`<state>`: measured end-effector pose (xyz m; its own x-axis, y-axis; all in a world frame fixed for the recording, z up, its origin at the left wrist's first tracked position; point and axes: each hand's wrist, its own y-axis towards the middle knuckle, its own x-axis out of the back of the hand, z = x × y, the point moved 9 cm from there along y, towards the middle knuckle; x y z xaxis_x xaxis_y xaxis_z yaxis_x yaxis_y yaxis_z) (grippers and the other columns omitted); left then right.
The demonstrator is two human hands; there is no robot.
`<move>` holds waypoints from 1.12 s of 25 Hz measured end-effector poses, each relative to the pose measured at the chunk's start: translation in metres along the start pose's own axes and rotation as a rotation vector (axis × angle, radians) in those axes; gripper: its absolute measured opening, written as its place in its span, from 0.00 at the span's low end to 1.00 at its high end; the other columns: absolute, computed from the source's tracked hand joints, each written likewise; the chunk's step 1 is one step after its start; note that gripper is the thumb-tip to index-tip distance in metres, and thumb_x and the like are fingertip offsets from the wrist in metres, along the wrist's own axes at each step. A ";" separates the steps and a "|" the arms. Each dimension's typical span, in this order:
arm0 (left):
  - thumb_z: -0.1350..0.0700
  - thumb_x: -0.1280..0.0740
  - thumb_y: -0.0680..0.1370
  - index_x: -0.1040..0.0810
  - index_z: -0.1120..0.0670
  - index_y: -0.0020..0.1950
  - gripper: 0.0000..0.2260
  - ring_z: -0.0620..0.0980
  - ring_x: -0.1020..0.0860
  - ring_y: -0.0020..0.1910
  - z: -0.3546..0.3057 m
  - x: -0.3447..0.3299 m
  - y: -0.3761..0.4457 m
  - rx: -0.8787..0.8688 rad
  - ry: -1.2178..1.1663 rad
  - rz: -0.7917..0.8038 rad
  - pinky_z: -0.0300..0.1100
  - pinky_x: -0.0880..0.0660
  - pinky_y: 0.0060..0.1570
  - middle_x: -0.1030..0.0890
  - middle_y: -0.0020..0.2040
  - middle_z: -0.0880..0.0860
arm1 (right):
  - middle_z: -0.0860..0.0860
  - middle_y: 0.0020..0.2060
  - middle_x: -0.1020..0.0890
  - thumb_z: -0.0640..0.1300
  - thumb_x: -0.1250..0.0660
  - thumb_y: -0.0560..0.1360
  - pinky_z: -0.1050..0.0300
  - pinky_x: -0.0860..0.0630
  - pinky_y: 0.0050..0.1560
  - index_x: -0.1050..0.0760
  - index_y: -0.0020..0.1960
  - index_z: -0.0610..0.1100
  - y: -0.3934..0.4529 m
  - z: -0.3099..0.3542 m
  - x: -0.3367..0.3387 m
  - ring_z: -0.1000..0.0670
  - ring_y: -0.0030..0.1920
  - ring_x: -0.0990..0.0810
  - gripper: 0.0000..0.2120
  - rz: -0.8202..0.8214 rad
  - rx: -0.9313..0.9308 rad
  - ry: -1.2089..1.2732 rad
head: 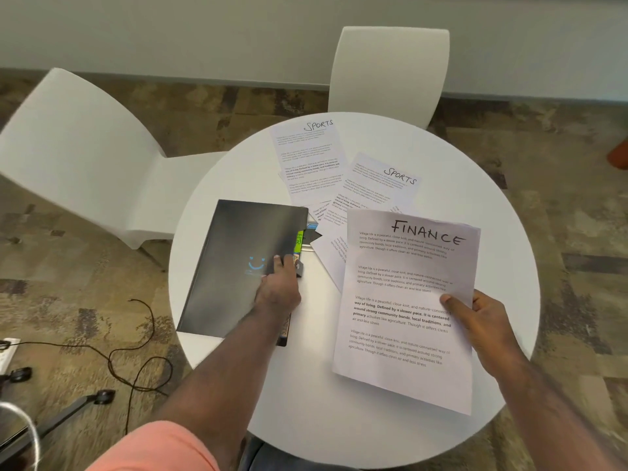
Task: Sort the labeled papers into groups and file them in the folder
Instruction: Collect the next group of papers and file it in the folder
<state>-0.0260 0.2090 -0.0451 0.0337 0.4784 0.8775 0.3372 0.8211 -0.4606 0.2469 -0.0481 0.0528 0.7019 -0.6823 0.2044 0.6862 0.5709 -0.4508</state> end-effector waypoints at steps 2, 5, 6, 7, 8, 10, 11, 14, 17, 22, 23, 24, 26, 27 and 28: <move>0.63 0.37 0.78 0.44 0.55 0.77 0.30 0.60 0.19 0.59 0.000 0.013 -0.001 -0.038 0.047 -0.048 0.48 0.22 0.48 0.48 0.82 0.56 | 0.47 0.46 0.12 0.62 0.22 0.60 0.46 0.19 0.50 0.18 0.56 0.43 0.002 0.000 -0.003 0.42 0.46 0.14 0.32 0.021 0.008 0.003; 0.62 0.35 0.79 0.30 0.56 0.68 0.18 0.58 0.18 0.56 0.019 0.039 -0.007 0.037 -0.044 -0.030 0.46 0.20 0.47 0.34 0.76 0.58 | 0.44 0.47 0.13 0.45 0.27 0.74 0.41 0.20 0.55 0.18 0.57 0.41 0.006 0.001 -0.009 0.37 0.50 0.15 0.14 0.026 0.011 0.035; 0.61 0.36 0.80 0.26 0.56 0.64 0.13 0.56 0.18 0.54 0.024 0.050 -0.011 0.068 -0.069 -0.035 0.45 0.19 0.48 0.26 0.69 0.58 | 0.44 0.48 0.13 0.41 0.29 0.76 0.40 0.20 0.56 0.19 0.57 0.41 0.007 0.002 -0.011 0.37 0.51 0.15 0.11 0.019 0.009 0.028; 0.59 0.37 0.80 0.24 0.57 0.60 0.09 0.55 0.18 0.51 0.029 0.061 -0.014 0.093 -0.085 -0.069 0.46 0.19 0.48 0.22 0.61 0.57 | 0.43 0.48 0.13 0.40 0.29 0.76 0.40 0.20 0.57 0.19 0.57 0.40 0.008 0.001 -0.014 0.37 0.51 0.15 0.10 0.025 0.006 0.025; 0.58 0.38 0.81 0.24 0.56 0.57 0.07 0.54 0.19 0.49 0.032 0.074 -0.020 0.114 -0.103 -0.123 0.47 0.19 0.46 0.21 0.55 0.56 | 0.43 0.48 0.13 0.40 0.30 0.76 0.41 0.20 0.56 0.19 0.57 0.40 0.008 0.001 -0.017 0.37 0.50 0.15 0.10 0.030 0.004 0.021; 0.54 0.38 0.81 0.26 0.55 0.56 0.07 0.53 0.19 0.46 0.035 0.095 -0.029 0.138 -0.114 -0.221 0.47 0.20 0.44 0.22 0.53 0.54 | 0.44 0.47 0.13 0.39 0.30 0.76 0.43 0.20 0.55 0.19 0.57 0.41 0.008 0.005 -0.024 0.38 0.49 0.15 0.09 0.035 -0.004 0.023; 0.51 0.37 0.80 0.28 0.54 0.59 0.11 0.52 0.20 0.47 0.034 0.101 -0.033 0.138 -0.093 -0.237 0.47 0.21 0.43 0.24 0.55 0.54 | 0.44 0.47 0.13 0.39 0.30 0.76 0.43 0.20 0.55 0.19 0.56 0.42 0.009 0.005 -0.026 0.38 0.49 0.15 0.09 0.039 -0.004 0.030; 0.38 0.29 0.73 0.34 0.55 0.68 0.32 0.51 0.22 0.56 0.035 0.108 -0.038 0.131 -0.014 -0.219 0.46 0.23 0.43 0.29 0.62 0.53 | 0.44 0.47 0.13 0.39 0.30 0.76 0.43 0.19 0.54 0.18 0.56 0.42 0.012 0.008 -0.030 0.38 0.49 0.15 0.09 0.044 0.001 0.034; 0.38 0.25 0.70 0.36 0.55 0.68 0.37 0.51 0.23 0.58 0.040 0.115 -0.043 0.145 0.028 -0.275 0.45 0.24 0.40 0.30 0.61 0.54 | 0.45 0.47 0.13 0.40 0.29 0.76 0.42 0.20 0.56 0.19 0.57 0.41 0.016 0.005 -0.030 0.38 0.50 0.15 0.10 0.049 -0.012 0.032; 0.59 0.30 0.76 0.35 0.55 0.70 0.24 0.55 0.20 0.53 0.037 0.123 -0.050 0.069 -0.059 -0.358 0.47 0.24 0.37 0.30 0.63 0.56 | 0.48 0.45 0.12 0.65 0.22 0.55 0.47 0.20 0.50 0.18 0.55 0.44 0.017 0.008 -0.032 0.44 0.46 0.13 0.35 0.091 -0.002 0.033; 0.61 0.32 0.77 0.36 0.53 0.72 0.25 0.55 0.20 0.50 0.036 0.124 -0.050 0.033 -0.090 -0.351 0.48 0.24 0.37 0.31 0.66 0.56 | 0.48 0.45 0.12 0.63 0.21 0.56 0.47 0.19 0.50 0.18 0.54 0.44 0.019 0.007 -0.031 0.43 0.46 0.13 0.33 0.084 -0.003 0.035; 0.62 0.33 0.78 0.36 0.51 0.73 0.25 0.55 0.20 0.48 0.036 0.124 -0.048 0.009 -0.110 -0.330 0.48 0.22 0.37 0.33 0.71 0.55 | 0.49 0.45 0.12 0.56 0.21 0.61 0.47 0.19 0.51 0.18 0.54 0.44 0.020 0.007 -0.031 0.42 0.48 0.14 0.26 0.077 -0.007 0.040; 0.61 0.36 0.80 0.31 0.50 0.71 0.20 0.57 0.19 0.50 0.041 0.123 -0.042 0.018 -0.097 -0.255 0.49 0.20 0.43 0.36 0.76 0.54 | 0.50 0.43 0.12 0.44 0.25 0.71 0.46 0.19 0.52 0.18 0.55 0.44 0.022 0.008 -0.030 0.40 0.49 0.14 0.13 0.055 -0.011 0.046; 0.60 0.37 0.80 0.28 0.52 0.69 0.17 0.57 0.19 0.51 0.043 0.122 -0.039 0.036 -0.073 -0.215 0.49 0.20 0.46 0.34 0.74 0.54 | 0.51 0.43 0.12 0.41 0.28 0.74 0.47 0.20 0.51 0.18 0.55 0.44 0.023 0.007 -0.030 0.40 0.48 0.14 0.09 0.044 -0.012 0.039; 0.59 0.37 0.81 0.27 0.54 0.67 0.14 0.56 0.20 0.51 0.045 0.122 -0.037 0.055 -0.057 -0.197 0.49 0.21 0.46 0.29 0.69 0.55 | 0.52 0.42 0.12 0.40 0.29 0.76 0.48 0.20 0.50 0.18 0.55 0.45 0.023 0.007 -0.031 0.41 0.47 0.15 0.08 0.042 -0.012 0.037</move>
<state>-0.0766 0.2509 0.0726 -0.0815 0.3227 0.9430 0.2801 0.9154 -0.2891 0.2425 -0.0110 0.0425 0.7227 -0.6740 0.1530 0.6535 0.5943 -0.4688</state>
